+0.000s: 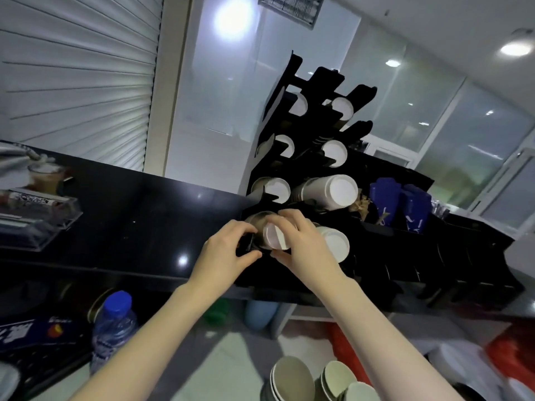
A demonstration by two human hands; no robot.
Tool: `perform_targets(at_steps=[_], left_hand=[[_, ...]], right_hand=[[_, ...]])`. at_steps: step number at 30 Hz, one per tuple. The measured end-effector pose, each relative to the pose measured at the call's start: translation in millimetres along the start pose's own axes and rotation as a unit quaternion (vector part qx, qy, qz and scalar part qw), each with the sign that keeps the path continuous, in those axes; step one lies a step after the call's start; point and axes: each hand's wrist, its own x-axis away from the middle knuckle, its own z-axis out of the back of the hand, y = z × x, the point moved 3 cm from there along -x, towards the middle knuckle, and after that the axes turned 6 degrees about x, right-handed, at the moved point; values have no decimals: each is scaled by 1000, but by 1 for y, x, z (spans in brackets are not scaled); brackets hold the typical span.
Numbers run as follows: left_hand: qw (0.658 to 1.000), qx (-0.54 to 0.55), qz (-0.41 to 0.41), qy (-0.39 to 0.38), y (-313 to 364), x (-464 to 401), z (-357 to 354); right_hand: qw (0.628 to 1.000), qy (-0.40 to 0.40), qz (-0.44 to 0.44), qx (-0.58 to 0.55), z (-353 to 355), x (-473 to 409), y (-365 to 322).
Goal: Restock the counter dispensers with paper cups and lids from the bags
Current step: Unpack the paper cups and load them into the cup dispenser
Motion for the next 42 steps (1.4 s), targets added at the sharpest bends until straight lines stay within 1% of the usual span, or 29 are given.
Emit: perform_targets(at_steps=[2, 3, 5, 7, 8, 10, 12, 13, 17, 18, 20, 23, 25, 27, 29, 31, 33, 34, 37, 39, 42], left_hand=[[1000, -16, 14, 16, 9, 8, 0], [999, -18, 17, 30, 16, 16, 0], [998, -10, 4, 61, 38, 38, -1], [998, 3, -21, 60, 65, 68, -9], [999, 13, -32, 36, 81, 85, -17], [996, 38, -59, -48, 111, 121, -37], [986, 38, -93, -132, 137, 161, -62], [981, 33, -107, -161, 147, 180, -74], [969, 8, -130, -209, 173, 250, -119], [965, -16, -139, -224, 176, 264, -131], [946, -101, -157, -264, 174, 289, -154], [898, -262, -164, -314, 159, 313, -177], [886, -297, -154, -322, 153, 320, -182], [894, -287, -154, -309, 155, 323, -181], [925, -220, -141, -275, 163, 323, -172], [956, -140, -118, -229, 180, 317, -156], [981, -65, -85, -162, 201, 304, -136], [990, -36, -64, -123, 210, 294, -126], [1000, 15, -11, -17, 227, 260, -102], [997, 68, 21, 27, 231, 235, -90], [992, 91, 33, 80, 228, 194, -71]], right_hand=[[999, -15, 1, -36, 6, 5, 2], [998, -9, -8, -55, 12, 13, 1], [995, 20, -41, -87, 27, 39, 1], [992, 32, -69, -104, 39, 75, 4], [990, 32, -77, -114, 42, 96, 8], [986, 32, -92, -133, 47, 142, 18], [981, 47, -109, -151, 52, 190, 30], [978, 53, -124, -160, 54, 215, 36], [959, 37, -196, -200, 54, 311, 52], [954, 32, -207, -215, 49, 332, 54], [943, 12, -230, -239, 37, 368, 55], [924, -73, -262, -270, 12, 406, 50], [903, -104, -290, -299, 1, 423, 45], [878, -113, -316, -341, -1, 435, 42], [864, -112, -322, -372, 5, 443, 40], [855, -95, -311, -404, 17, 449, 38], [843, -67, -290, -448, 35, 450, 36], [843, -54, -279, -457, 46, 446, 36], [862, -2, -246, -443, 78, 419, 39], [872, 47, -221, -434, 99, 390, 42], [861, 100, -200, -457, 119, 344, 45]])
